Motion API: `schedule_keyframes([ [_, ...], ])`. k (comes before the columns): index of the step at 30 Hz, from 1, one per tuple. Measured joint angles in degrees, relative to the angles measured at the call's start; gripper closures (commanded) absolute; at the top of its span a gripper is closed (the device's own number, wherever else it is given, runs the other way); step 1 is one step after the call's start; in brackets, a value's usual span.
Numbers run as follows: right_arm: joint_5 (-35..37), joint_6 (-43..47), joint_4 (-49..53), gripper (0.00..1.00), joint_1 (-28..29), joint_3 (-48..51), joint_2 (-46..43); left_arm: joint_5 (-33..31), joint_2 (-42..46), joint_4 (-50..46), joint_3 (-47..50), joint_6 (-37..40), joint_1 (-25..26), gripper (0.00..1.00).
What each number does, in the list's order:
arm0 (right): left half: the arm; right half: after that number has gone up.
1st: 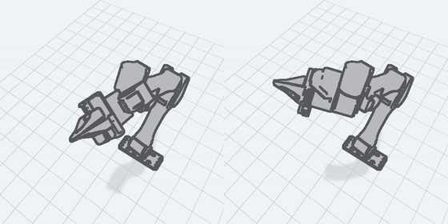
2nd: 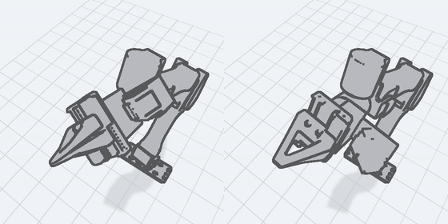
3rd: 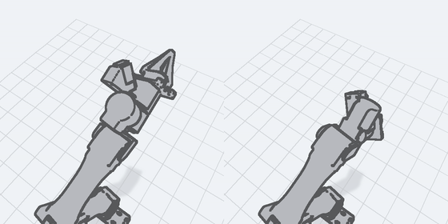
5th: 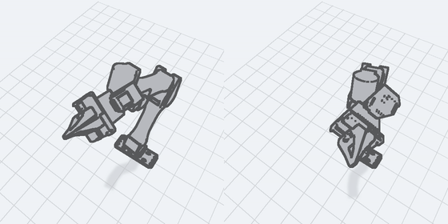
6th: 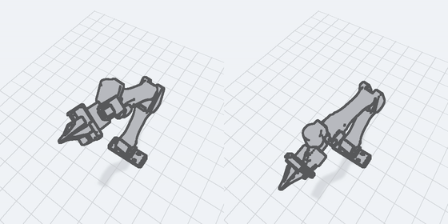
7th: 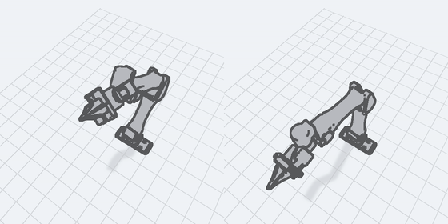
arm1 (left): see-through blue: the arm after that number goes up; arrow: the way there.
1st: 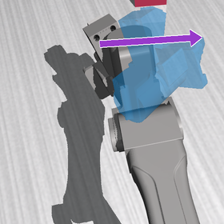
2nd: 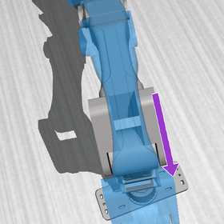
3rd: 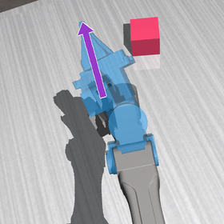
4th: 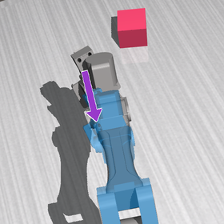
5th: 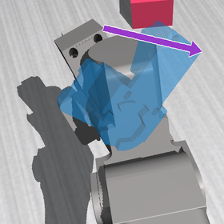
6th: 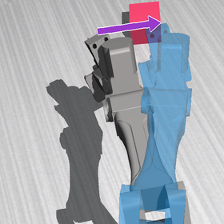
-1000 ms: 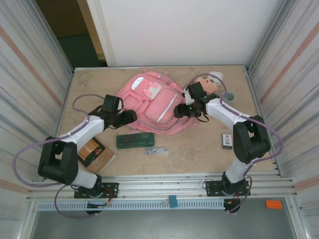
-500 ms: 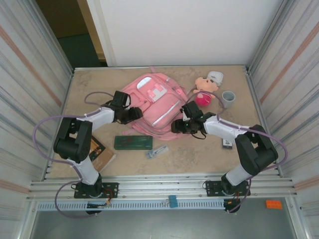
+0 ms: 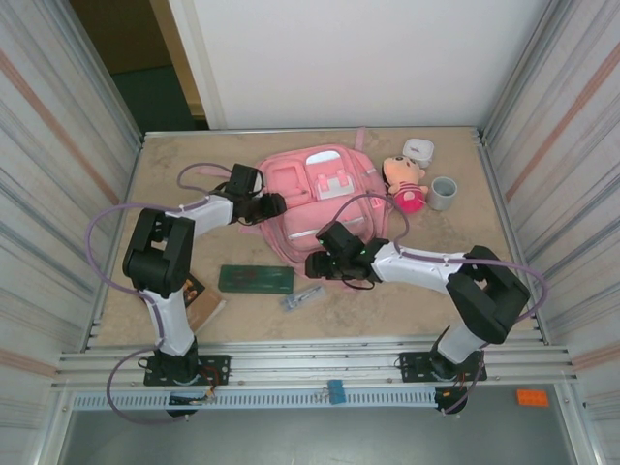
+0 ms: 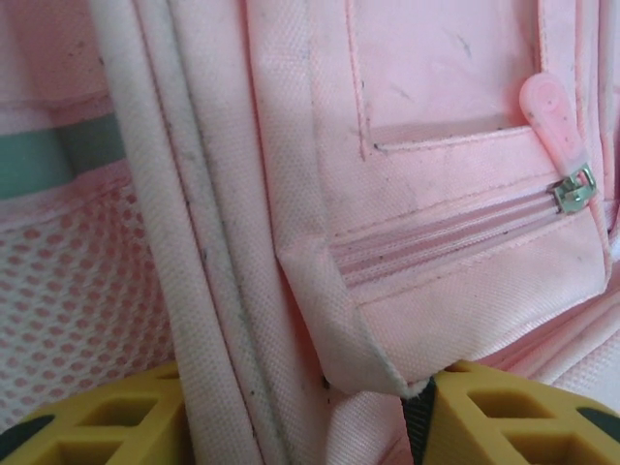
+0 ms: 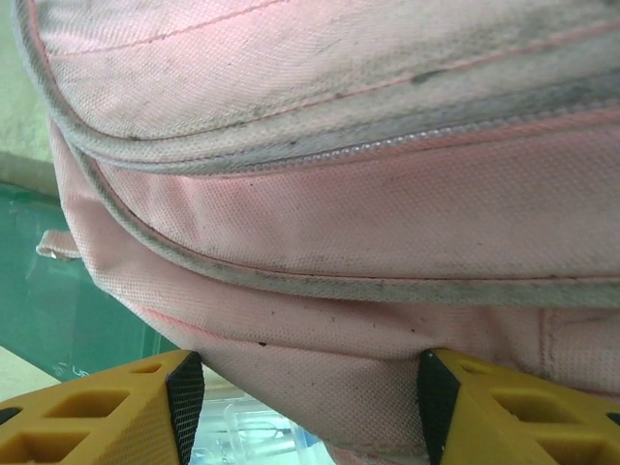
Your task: Pack books, pencil case, and school supplies into a backpack
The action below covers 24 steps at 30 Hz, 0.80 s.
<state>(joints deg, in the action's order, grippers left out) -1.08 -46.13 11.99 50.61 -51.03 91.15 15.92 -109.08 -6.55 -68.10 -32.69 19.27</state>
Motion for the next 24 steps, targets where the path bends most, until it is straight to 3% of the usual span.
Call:
schedule_keyframes([
  [7,-0.59,-0.39,-1.25,0.32,2.64,-1.97,1.31,-1.99,3.41,-1.11,1.38,1.99,0.0,0.32],
  [13,-1.42,-0.33,-0.37,0.29,2.27,-2.67,-2.8,-2.54,14.71,-5.42,3.96,6.78,0.68,0.26],
  [16,-2.58,0.33,2.12,0.28,-1.25,-2.93,-8.7,-2.73,21.86,-6.82,4.26,9.77,1.05,0.26],
  [19,-4.11,1.73,4.0,0.34,-8.39,-4.0,-12.72,-3.56,27.52,-7.8,4.63,11.98,1.11,0.25],
  [24,-5.42,4.63,4.61,0.37,-18.91,-4.66,-10.43,-5.03,31.5,-10.45,7.32,13.97,1.11,0.28],
])
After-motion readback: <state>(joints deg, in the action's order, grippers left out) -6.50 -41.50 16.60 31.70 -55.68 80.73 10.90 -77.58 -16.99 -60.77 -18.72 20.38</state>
